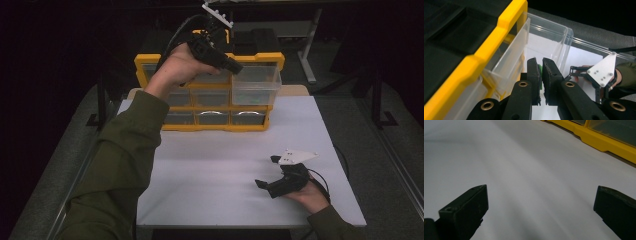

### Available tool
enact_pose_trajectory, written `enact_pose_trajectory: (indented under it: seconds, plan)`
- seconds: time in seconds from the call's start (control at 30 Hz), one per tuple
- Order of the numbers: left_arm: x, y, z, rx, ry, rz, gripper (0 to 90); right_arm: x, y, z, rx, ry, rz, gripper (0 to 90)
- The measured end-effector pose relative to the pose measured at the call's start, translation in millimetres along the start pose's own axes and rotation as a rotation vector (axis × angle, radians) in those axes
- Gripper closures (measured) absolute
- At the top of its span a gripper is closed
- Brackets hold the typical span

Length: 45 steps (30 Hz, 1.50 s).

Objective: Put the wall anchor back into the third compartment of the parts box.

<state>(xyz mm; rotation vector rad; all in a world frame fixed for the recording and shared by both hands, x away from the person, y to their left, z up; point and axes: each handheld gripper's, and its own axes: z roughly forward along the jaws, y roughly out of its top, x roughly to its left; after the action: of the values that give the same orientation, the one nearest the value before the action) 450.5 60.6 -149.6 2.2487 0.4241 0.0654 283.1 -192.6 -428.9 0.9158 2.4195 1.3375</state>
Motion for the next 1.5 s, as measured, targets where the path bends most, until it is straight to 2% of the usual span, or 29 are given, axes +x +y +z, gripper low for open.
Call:
enact_pose_trajectory:
  seconds: [0.23,0.3,0.6,0.63,0.67,0.8,0.9,0.93,1.07,1.27,1.37,1.47,1.5]
  plan:
    - [1.9,1.4,15.8,0.016,-0.016,-0.002,84.5,-0.2,0.0,-0.8,-0.005,0.003,0.001,0.0]
    - [0.6,1.8,17.5,0.004,-0.012,-0.011,78.5,-0.4,0.1,-0.8,-0.006,0.002,0.0,0.0]
    - [1.3,-8.5,-2.7,-0.016,-0.014,-0.008,71.3,-0.6,0.0,-1.1,-0.009,0.002,-0.003,0.0]
    - [0.4,-13.8,-8.9,-0.01,0.002,-0.002,71.3,-0.3,0.0,-0.9,-0.006,0.002,-0.001,0.0]
    - [0.4,-17.1,-11.8,-0.017,0.003,-0.002,67.2,0.0,0.0,-0.6,-0.004,0.003,0.0,0.0]
    - [-1.2,-31.8,-22.7,-0.019,0.017,0.006,60.9,-0.1,-0.2,-0.5,0.002,-0.001,0.0,0.0]
    - [-2.3,-43.9,-27.9,-0.024,0.032,-0.002,56.2,-0.2,-0.3,-0.8,0.001,-0.002,0.003,0.0]
    - [-2.3,-43.9,-27.9,-0.024,0.032,-0.002,54.6,-0.2,-0.3,-0.8,0.001,-0.002,0.003,0.0]
    - [-2.9,-63.4,-30.7,-0.017,0.051,-0.008,47.6,-0.1,-0.3,-0.2,0.003,-0.003,-0.001,0.0]
    - [-4.6,-96.0,-31.2,-0.041,0.074,-0.03,37.3,-0.3,-0.5,0.0,-0.003,-0.003,0.0,0.0]
    - [-6.1,-109.5,-29.5,-0.047,0.069,-0.04,34.3,0.0,-0.8,0.0,-0.001,-0.002,-0.003,0.0]
    - [-9.1,-125.6,-26.4,-0.045,0.077,-0.042,31.2,0.2,-0.6,0.4,-0.001,-0.003,-0.001,0.0]
    - [-8.9,-129.5,-26.1,-0.038,0.082,-0.03,30.1,0.2,-0.7,0.6,0.0,-0.003,-0.002,0.0]
